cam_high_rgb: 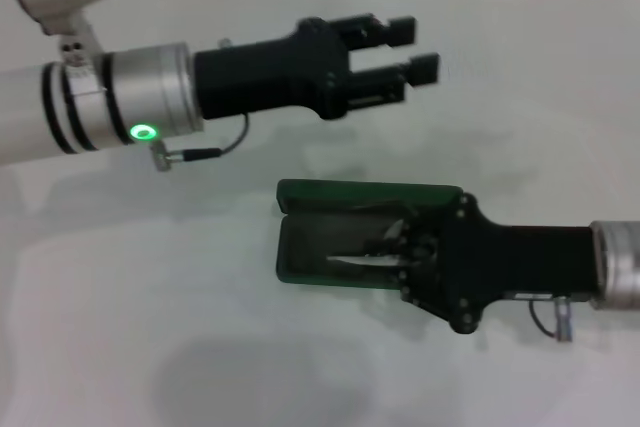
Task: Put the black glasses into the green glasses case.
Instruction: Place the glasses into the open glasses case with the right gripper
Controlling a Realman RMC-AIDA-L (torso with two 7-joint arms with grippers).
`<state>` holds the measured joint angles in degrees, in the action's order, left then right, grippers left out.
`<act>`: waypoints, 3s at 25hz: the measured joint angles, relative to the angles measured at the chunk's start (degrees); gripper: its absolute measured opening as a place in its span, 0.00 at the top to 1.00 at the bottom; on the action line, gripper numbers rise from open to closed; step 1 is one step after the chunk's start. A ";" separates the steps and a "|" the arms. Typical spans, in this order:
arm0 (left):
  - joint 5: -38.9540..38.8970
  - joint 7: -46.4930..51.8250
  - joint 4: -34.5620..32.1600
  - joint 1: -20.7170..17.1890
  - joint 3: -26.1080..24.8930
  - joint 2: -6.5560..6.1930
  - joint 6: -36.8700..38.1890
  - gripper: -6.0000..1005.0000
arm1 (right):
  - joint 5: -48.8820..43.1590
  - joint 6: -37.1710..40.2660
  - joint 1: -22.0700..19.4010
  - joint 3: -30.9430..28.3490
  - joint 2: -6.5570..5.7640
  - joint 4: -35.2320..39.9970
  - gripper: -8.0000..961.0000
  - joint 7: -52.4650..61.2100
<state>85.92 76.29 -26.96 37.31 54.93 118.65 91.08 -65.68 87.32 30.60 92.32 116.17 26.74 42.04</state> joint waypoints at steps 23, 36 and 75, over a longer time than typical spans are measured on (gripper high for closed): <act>-0.20 5.00 -3.27 -4.85 -5.07 -3.80 -0.21 0.37 | 3.66 -67.24 -18.99 40.60 -0.79 45.91 0.86 4.93; 0.64 5.15 -3.28 -4.25 -4.87 -3.89 -0.20 0.38 | 4.17 -72.64 -21.45 42.11 -0.79 48.38 0.86 5.22; 1.49 4.90 -3.07 -3.64 -4.75 -3.56 -2.85 0.38 | 8.60 -103.38 -22.43 57.31 -2.18 56.01 0.85 4.70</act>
<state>87.40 81.19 -30.03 33.67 50.18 115.08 88.23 -57.08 -16.07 8.18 149.63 113.99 82.75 46.74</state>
